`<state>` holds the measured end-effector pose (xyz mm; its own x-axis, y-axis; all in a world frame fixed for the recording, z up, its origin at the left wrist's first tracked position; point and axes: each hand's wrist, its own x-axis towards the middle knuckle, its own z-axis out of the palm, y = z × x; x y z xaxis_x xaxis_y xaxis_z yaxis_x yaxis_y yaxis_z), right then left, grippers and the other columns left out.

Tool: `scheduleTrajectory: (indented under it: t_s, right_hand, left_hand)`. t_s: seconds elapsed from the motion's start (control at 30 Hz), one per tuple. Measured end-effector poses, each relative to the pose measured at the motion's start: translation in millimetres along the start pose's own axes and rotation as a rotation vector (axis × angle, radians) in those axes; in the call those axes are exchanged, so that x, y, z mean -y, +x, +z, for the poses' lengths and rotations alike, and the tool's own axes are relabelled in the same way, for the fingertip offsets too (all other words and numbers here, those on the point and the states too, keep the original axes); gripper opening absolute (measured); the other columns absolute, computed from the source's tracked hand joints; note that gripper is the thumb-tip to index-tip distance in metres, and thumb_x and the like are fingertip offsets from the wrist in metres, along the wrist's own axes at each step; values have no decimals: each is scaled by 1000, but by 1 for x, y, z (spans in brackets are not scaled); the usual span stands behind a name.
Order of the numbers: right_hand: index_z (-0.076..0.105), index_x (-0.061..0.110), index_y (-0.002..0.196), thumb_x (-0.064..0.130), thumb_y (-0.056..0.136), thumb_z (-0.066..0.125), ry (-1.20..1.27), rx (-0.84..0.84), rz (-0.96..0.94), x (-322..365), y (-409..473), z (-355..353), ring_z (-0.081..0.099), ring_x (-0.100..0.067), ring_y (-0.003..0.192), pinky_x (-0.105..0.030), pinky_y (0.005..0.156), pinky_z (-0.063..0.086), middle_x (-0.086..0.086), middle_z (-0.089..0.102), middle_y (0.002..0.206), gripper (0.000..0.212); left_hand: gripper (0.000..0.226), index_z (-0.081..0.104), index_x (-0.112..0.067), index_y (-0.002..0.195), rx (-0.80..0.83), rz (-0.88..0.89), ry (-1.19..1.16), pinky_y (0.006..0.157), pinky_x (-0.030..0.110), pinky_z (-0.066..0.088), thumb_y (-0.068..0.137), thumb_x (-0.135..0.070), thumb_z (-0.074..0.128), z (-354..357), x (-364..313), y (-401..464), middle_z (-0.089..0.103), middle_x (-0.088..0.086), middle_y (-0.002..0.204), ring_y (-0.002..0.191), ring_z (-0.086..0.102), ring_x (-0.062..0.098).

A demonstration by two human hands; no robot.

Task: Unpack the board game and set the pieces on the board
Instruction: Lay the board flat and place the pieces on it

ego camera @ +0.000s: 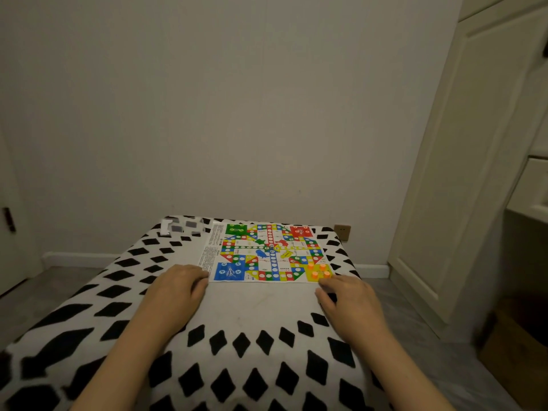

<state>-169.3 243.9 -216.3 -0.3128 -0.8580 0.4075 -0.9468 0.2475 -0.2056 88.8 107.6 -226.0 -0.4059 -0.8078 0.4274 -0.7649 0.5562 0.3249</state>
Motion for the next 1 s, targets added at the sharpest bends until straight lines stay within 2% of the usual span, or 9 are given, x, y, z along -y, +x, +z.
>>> scheduleTrajectory:
  t_s: [0.47,0.6,1.0]
  right_hand:
    - [64,23,111,37,94,41,7,36,37,5,-9,-5,56,-14,102,-30,86,44,6,65,111,32]
    - [64,21,109,36,94,40,3,37,46,6,-11,-7,56,-15,102,-32,87,45,5,66,111,32]
    - [59,27,121,39,94,42,31,41,41,8,-21,-9,52,-10,114,-31,100,41,9,61,124,34]
  left_hand:
    - [35,57,-22,125,12,-29,-30,92,27,44,94,-33,45,-6,-2,-9,59,-3,126,113,52,11]
    - [36,56,-23,126,29,-40,-18,97,31,42,94,-36,45,-8,-1,-11,58,-4,129,118,50,11]
    - [37,52,-24,129,68,-66,-57,96,29,43,94,-36,45,-15,-2,-20,55,-2,132,117,50,10]
